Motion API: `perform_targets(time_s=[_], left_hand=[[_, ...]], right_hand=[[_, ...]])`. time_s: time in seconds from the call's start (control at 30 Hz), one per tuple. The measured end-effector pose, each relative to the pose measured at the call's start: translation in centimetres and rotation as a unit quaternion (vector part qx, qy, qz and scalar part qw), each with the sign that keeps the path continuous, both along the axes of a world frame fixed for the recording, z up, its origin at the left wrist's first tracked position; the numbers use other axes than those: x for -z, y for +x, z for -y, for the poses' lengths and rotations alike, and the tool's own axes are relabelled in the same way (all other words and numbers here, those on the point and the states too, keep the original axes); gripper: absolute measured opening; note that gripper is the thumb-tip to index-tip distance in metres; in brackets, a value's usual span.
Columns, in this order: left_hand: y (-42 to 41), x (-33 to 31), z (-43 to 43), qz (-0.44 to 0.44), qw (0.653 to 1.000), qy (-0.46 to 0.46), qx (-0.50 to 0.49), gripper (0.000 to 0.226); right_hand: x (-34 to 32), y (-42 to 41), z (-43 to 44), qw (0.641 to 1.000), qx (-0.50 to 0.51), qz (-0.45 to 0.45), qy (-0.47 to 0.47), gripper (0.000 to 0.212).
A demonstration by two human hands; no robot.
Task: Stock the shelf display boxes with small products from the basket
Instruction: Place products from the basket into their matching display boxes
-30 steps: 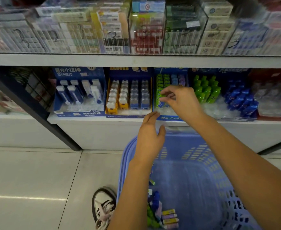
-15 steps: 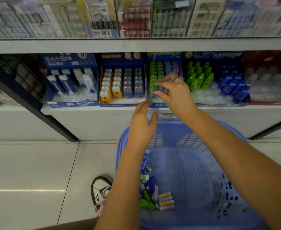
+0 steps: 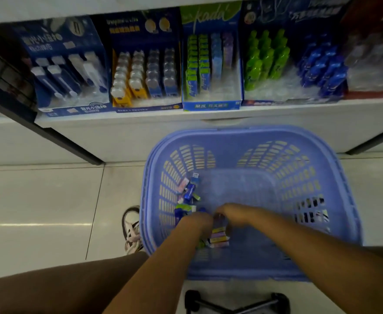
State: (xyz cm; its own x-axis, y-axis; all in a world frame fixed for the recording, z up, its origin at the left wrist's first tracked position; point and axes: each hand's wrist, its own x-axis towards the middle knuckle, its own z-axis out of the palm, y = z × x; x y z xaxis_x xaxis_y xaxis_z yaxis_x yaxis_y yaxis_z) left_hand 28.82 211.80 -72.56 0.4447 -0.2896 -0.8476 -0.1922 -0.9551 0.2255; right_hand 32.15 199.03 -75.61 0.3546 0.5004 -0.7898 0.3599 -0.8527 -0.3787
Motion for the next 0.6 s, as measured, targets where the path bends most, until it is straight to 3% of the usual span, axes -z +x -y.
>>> perform_targets(time_s=[0.17, 0.4, 0.6], left_hand=[[0.1, 2.0, -0.7, -0.021, 0.999, 0.044, -0.011, 0.044], [0.9, 2.7, -1.0, -0.059, 0.998, 0.012, -0.032, 0.031], [1.3, 2.2, -0.9, -0.035, 0.998, -0.027, -0.053, 0.027]], right_hand=[[2.8, -1.3, -0.7, 0.999, -0.036, -0.021, -0.006, 0.031], [4.3, -1.4, -0.6, 0.999, -0.022, 0.009, -0.046, 0.04], [3.4, -1.2, 1.1, 0.999, 0.013, -0.002, -0.046, 0.039]])
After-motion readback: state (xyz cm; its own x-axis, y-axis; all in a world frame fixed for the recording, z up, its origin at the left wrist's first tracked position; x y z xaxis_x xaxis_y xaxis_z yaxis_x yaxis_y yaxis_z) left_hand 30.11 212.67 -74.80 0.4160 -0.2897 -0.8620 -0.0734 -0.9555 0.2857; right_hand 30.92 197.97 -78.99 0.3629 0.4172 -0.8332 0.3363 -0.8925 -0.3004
